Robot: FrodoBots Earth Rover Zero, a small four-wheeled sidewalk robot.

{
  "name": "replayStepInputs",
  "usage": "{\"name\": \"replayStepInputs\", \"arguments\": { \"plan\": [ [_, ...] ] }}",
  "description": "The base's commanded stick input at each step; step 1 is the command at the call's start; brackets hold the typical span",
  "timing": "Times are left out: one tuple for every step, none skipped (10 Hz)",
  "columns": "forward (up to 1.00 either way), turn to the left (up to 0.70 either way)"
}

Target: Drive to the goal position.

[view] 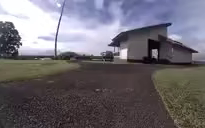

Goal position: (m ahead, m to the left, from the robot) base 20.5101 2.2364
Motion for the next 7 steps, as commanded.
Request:
{"name": "replayStepInputs", "arguments": {
  "plan": [
    [0.5, 0.0],
    [0.5, 0.0],
    [0.5, 0.0],
    [0.5, 0.0],
    [0.5, 0.0],
    [0.5, 0.0],
    [0.5, 0.0]
  ]
}}
